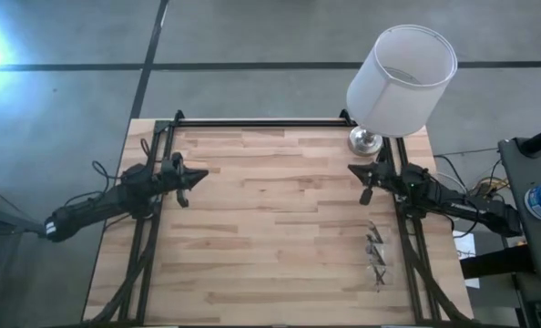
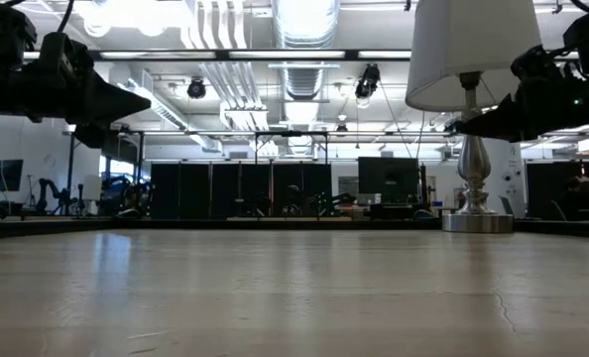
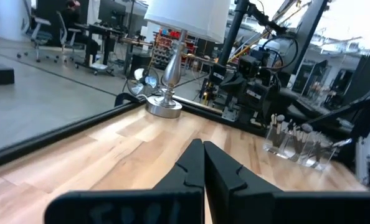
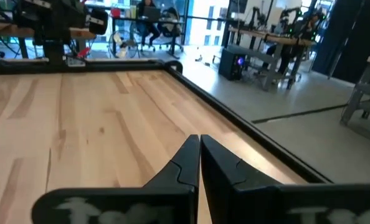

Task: Put items in baskets/containers
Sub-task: Return to Home Position

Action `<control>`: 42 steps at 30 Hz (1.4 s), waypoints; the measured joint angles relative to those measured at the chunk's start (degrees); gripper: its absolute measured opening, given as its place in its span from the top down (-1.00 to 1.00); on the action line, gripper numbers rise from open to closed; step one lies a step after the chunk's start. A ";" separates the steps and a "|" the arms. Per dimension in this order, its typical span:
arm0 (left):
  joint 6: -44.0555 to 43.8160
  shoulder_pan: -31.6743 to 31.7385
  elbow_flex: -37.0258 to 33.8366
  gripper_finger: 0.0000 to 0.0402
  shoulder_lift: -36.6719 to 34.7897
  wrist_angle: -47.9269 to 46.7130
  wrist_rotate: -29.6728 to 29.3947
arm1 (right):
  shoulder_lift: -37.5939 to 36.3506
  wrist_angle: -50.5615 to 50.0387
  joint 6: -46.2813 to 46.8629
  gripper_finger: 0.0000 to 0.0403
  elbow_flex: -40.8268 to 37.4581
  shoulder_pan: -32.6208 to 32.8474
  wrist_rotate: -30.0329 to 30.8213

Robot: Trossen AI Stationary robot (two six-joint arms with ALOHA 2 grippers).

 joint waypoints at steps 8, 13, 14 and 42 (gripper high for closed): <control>-1.50 0.02 0.00 1.00 0.01 0.29 0.02 | 2.59 0.00 0.90 0.96 0.00 0.00 0.00; -1.53 0.02 0.00 1.00 0.02 0.37 0.04 | 3.42 0.00 0.89 0.96 0.00 0.00 -0.01; -1.53 0.02 0.00 1.00 0.02 0.39 0.04 | 3.49 0.00 0.89 0.96 0.00 0.00 0.00; -1.55 0.02 0.00 1.00 0.04 0.67 -0.04 | 3.42 0.00 0.86 0.96 0.02 0.00 0.00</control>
